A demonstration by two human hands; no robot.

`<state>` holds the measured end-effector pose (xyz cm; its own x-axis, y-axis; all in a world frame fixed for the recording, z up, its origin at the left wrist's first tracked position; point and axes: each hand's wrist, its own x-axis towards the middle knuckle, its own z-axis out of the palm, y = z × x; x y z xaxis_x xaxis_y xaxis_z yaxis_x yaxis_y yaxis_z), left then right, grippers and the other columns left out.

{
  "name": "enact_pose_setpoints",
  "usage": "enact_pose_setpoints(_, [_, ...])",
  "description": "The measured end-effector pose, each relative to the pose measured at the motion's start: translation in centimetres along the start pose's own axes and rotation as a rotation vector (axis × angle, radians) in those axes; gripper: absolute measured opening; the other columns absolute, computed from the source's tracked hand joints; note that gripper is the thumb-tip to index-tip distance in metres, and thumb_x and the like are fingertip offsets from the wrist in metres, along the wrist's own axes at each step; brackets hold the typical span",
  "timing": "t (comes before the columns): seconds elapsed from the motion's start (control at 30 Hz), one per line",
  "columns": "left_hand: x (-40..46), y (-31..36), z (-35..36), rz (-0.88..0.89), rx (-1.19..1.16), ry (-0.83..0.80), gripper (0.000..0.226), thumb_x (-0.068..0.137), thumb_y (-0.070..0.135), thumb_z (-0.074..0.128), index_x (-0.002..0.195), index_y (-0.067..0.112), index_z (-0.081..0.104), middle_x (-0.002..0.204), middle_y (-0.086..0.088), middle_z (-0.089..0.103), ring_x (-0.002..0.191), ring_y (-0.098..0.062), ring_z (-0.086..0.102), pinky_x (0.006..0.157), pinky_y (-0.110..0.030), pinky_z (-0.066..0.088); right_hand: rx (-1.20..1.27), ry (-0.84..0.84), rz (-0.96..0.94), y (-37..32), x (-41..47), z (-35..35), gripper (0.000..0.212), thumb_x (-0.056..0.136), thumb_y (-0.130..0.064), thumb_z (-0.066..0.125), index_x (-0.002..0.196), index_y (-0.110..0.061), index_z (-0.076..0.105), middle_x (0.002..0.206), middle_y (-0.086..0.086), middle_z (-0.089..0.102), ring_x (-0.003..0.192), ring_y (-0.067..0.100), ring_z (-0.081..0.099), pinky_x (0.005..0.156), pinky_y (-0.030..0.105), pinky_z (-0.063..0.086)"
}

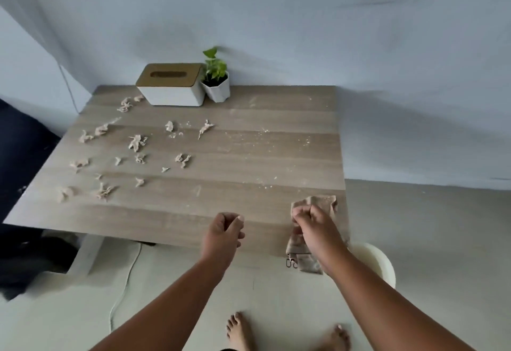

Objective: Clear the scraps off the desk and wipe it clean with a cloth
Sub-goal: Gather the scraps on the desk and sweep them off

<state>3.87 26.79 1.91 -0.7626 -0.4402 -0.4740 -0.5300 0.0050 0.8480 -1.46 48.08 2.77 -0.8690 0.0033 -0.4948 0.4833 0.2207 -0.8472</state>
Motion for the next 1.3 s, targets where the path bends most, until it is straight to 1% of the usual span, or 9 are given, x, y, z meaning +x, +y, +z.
enact_pose_setpoints(0.1, [1.6,-2.0,-5.2,0.012,0.147,-0.022,0.005,0.095,0.026,0.069,0.091,0.024,0.067,0.072,0.007,0.070,0.069,-0.010,0.069,0.069,-0.039,0.056,-0.073,-0.017,-0.027,-0.3,-0.1,4.9,0.013,0.098,-0.029,0.062,0.086,-0.029,0.068,0.073,0.003,0.073,0.058,0.023,0.066,0.048,0.032,0.051])
enact_pose_setpoints(0.2, [3.2,-3.2,-9.7,0.029,0.211,-0.050,0.006,0.091,0.030,0.072,0.089,0.027,0.067,0.074,0.006,0.068,0.079,-0.024,0.070,0.073,-0.043,0.057,-0.147,0.001,-0.057,-0.4,0.2,9.1,0.010,0.096,-0.028,0.063,0.088,-0.027,0.068,0.078,-0.011,0.074,0.073,0.026,0.073,0.069,0.045,0.058])
enact_pose_setpoints(0.3, [5.0,-4.0,-14.1,0.049,0.213,-0.023,0.006,0.088,0.039,0.072,0.088,0.034,0.067,0.074,0.009,0.069,0.072,-0.014,0.066,0.069,-0.037,0.054,-0.197,-0.003,-0.085,-0.8,0.3,13.3,0.008,0.096,-0.027,0.063,0.089,-0.028,0.068,0.080,-0.013,0.073,0.076,0.019,0.072,0.077,0.048,0.060])
enact_pose_setpoints(0.4, [6.8,-4.4,-17.6,0.077,0.269,0.013,0.012,0.085,0.047,0.069,0.091,0.036,0.066,0.077,0.015,0.069,0.066,0.000,0.061,0.065,-0.028,0.049,-0.259,-0.015,-0.106,-1.3,0.4,16.8,0.005,0.095,-0.025,0.064,0.093,-0.029,0.067,0.084,-0.005,0.072,0.085,0.019,0.071,0.083,0.044,0.058])
enact_pose_setpoints(0.53, [9.6,-3.9,-21.5,0.102,0.340,0.070,0.008,0.091,0.035,0.070,0.096,0.034,0.064,0.086,0.011,0.069,0.070,0.002,0.061,0.064,-0.024,0.044,-0.386,-0.066,-0.196,-2.5,0.6,20.5,0.013,0.095,-0.025,0.066,0.108,-0.028,0.065,0.106,-0.006,0.071,0.095,0.008,0.066,0.081,0.024,0.050])
enact_pose_setpoints(0.77, [14.6,-3.0,-25.6,0.091,0.368,0.106,0.023,0.090,0.034,0.070,0.110,0.036,0.059,0.102,0.008,0.063,0.084,-0.006,0.063,0.065,-0.021,0.042,-0.563,-0.161,-0.264,-4.5,3.1,25.8,0.030,0.096,-0.031,0.066,0.125,-0.029,0.061,0.123,-0.010,0.059,0.094,0.000,0.061,0.086,0.026,0.048])
enact_pose_setpoints(0.9, [16.9,-2.9,-26.7,0.087,0.465,0.139,0.032,0.091,0.036,0.067,0.121,0.036,0.056,0.111,0.010,0.054,0.092,-0.007,0.060,0.070,-0.025,0.045,-0.646,-0.142,-0.357,-5.3,5.5,28.2,0.038,0.093,-0.030,0.069,0.130,-0.024,0.061,0.127,-0.004,0.058,0.113,0.015,0.060,0.101,0.033,0.048])
enact_pose_setpoints(1.03, [19.1,-2.4,-27.9,0.095,0.564,0.128,0.048,0.092,0.038,0.065,0.137,0.033,0.051,0.114,0.009,0.050,0.101,-0.016,0.060,0.088,-0.035,0.052,-0.793,-0.103,-0.472,-6.3,8.2,30.0,0.054,0.090,-0.035,0.071,0.140,-0.019,0.057,0.138,0.002,0.053,0.129,0.025,0.049,0.110,0.038,0.041])
enact_pose_setpoints(1.3, [23.1,-0.2,-28.4,0.239,0.828,0.022,0.052,0.097,0.039,0.060,0.146,0.029,0.048,0.131,-0.001,0.053,0.116,-0.027,0.062,0.095,-0.037,0.051,-1.049,-0.026,-0.720,-7.5,13.5,33.0,0.077,0.082,-0.054,0.074,0.146,-0.018,0.050,0.148,0.010,0.049,0.128,0.034,0.051,0.098,0.048,0.048])
